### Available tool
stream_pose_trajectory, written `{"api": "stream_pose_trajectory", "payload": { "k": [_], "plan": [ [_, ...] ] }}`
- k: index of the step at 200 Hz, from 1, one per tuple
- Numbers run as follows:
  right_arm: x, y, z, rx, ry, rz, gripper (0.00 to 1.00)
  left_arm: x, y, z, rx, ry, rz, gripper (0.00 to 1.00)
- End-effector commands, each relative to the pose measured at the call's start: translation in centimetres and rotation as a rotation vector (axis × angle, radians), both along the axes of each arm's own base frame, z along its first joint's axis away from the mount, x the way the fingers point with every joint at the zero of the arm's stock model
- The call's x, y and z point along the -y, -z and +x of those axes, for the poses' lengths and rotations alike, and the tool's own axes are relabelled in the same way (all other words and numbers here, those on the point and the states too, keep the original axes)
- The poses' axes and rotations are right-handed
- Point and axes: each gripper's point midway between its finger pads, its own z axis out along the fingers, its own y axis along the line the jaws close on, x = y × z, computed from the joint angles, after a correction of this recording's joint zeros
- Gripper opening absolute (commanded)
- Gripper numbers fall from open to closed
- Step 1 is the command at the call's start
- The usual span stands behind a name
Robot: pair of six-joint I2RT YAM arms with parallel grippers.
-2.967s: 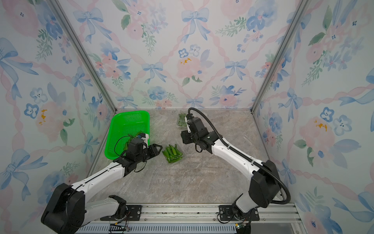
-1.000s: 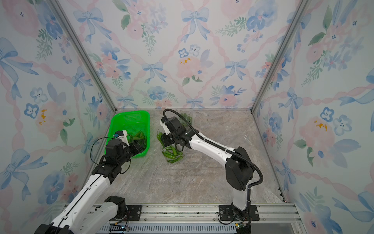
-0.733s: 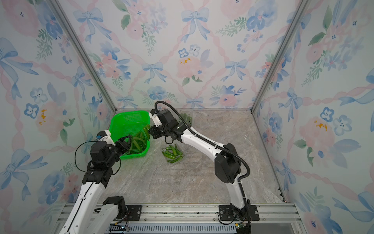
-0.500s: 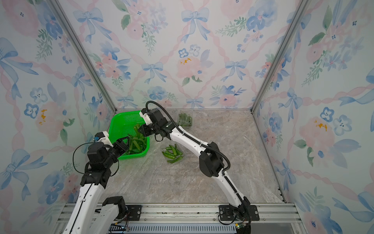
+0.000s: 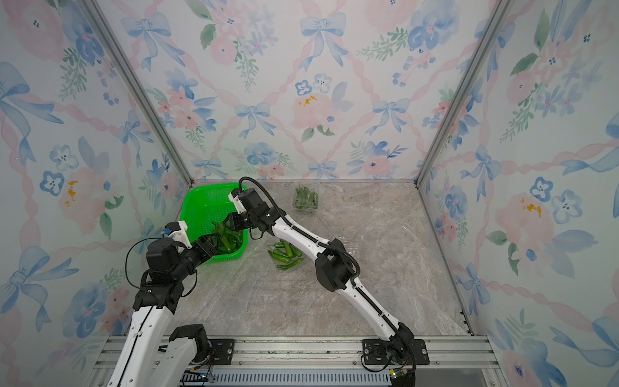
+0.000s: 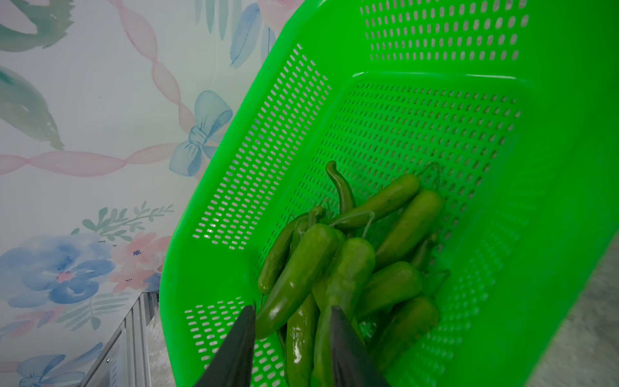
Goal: Take small green peppers out of containers
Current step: Place the green pepper in the basket, then pick up the green pepper from the packing box.
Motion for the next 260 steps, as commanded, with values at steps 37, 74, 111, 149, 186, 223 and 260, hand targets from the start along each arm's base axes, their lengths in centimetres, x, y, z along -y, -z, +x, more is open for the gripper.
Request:
{"api": "stream_pose_trajectory", "payload": {
  "k": [37, 74, 111, 149, 186, 223, 260],
  "plan": [
    [11.1, -8.4, 0.6, 0.173, 0.145, -0.051, 0.51, 5.7, 3.2, 1.4, -0.135, 0.161, 0.126, 0.59],
    [21.8, -7.4, -0.3, 0.148, 0.323, -0.115, 0.53, 12.5, 2.9, 3.0, -0.176, 0.290, 0.161, 0.59],
    [29.6, -3.5, -2.6, 0.092, 0.458, -0.204, 0.53, 19.3, 5.4, 3.3, -0.272, 0.426, 0.190, 0.56],
    [33.7, -2.4, -3.9, 0.078, 0.539, -0.225, 0.52, 22.1, 9.6, 3.5, -0.385, 0.441, 0.224, 0.53],
    [36.1, -2.4, -4.6, 0.073, 0.580, -0.237, 0.52, 22.7, 11.4, 3.8, -0.430, 0.451, 0.232, 0.54],
    [37.1, -2.1, -5.2, 0.068, 0.598, -0.241, 0.51, 23.1, 13.2, 4.2, -0.462, 0.450, 0.247, 0.54],
    [37.9, -2.1, -5.4, 0.071, 0.615, -0.244, 0.51, 23.5, 14.7, 4.6, -0.488, 0.449, 0.240, 0.53]
  ]
}}
